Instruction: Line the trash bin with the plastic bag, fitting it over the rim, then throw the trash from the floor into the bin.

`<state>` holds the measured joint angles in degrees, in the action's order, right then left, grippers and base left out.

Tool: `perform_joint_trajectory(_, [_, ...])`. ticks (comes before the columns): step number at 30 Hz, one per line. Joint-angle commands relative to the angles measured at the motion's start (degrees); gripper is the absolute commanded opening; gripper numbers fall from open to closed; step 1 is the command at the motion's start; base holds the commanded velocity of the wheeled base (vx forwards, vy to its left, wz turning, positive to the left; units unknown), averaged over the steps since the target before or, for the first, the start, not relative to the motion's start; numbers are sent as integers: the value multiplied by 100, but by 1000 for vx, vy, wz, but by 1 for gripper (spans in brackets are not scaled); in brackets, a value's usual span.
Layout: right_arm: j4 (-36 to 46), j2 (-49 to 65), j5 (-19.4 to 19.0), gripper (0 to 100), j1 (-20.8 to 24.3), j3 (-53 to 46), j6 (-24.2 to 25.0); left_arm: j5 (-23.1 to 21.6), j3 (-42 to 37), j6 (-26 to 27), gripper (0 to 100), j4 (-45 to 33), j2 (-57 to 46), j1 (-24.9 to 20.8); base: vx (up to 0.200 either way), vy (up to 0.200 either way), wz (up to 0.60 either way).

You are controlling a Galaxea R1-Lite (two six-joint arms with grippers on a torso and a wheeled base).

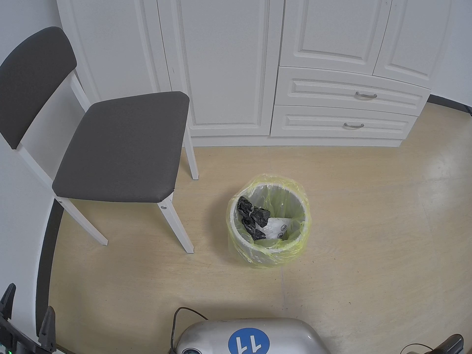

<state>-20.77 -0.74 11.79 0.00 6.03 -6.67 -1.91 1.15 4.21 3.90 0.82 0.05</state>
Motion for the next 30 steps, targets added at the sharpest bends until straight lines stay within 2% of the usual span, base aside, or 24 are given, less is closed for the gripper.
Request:
perform_joint_trajectory(1, [-252, 66, -71, 100, 0, -603, -142, -2, -115, -131, 100, -153, -82, 13, 0, 0, 0])
perform_joint_trajectory(3, [-287, 66, -98, 100, 0, -603, -168, -2, -62, -157, 100, -522, -82, 4, 0, 0, 0])
perform_joint_trajectory(10, [-164, 66, -151, 100, 0, -603, -186, -2, -27, -174, 100, -566, -82, 4, 0, 0, 0])
perform_joint_trajectory(14, [478, 66, -423, 100, 0, -603, -124, -2, -27, -174, 100, -557, -82, 4, 0, 0, 0])
perform_joint_trajectory(15, [478, 66, -423, 100, 0, -603, -124, -2, -27, -174, 100, -557, -82, 4, 0, 0, 0])
perform_joint_trajectory(18, [1207, 66, -502, 100, -9, -603, -124, -2, -27, -174, 100, -566, -82, 4, 0, 0, 0])
perform_joint_trajectory(20, [1277, 66, -528, 100, 0, -603, -124, -2, -27, -183, 100, -566, -82, 4, 0, 0, 0])
perform_joint_trajectory(21, [1673, 66, -572, 100, 0, -603, -98, -2, -27, -183, 100, -566, -82, -5, 0, 0, 0])
perform_joint_trajectory(24, [1699, 66, -643, 100, -9, -603, 148, -2, -27, -174, 100, -566, -82, -5, 0, 0, 0])
perform_joint_trajectory(30, [1743, 74, -458, 100, 0, -603, 342, -2, -27, -174, 100, -566, -82, -5, 0, 0, 0])
